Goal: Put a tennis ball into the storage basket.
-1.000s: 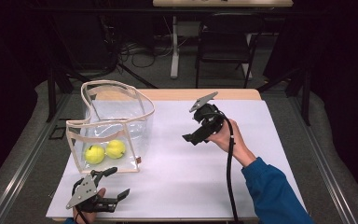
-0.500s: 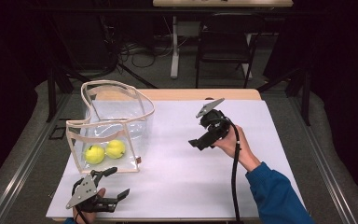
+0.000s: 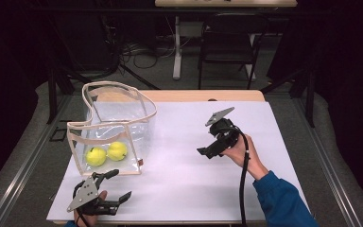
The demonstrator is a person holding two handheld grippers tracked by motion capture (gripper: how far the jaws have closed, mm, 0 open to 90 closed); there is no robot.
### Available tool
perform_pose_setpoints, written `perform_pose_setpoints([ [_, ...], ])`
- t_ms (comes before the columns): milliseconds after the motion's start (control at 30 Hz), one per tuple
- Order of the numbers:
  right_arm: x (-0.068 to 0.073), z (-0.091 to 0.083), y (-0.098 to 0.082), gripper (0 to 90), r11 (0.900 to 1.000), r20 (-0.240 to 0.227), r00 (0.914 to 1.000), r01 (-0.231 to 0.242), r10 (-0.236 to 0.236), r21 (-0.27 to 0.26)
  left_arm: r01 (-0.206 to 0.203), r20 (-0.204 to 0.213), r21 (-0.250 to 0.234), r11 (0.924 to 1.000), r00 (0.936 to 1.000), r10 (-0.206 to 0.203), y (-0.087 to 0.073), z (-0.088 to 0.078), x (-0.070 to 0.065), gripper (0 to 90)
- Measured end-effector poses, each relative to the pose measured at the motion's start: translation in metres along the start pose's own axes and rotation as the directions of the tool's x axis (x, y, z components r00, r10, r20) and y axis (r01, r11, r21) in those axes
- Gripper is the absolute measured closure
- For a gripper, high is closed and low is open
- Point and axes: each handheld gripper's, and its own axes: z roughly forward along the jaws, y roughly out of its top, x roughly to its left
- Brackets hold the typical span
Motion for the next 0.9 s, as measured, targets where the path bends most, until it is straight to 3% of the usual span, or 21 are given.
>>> perform_pose_setpoints([
  [900, -0.002, 0.006, -0.062, 0.4, 0.998, 0.003, 0.9981, -0.062, 0.061, 0.022, -0.001, 0.002, 0.0, 1.0, 1.0, 0.001, 0.0, 0.0, -0.001, 16.0],
])
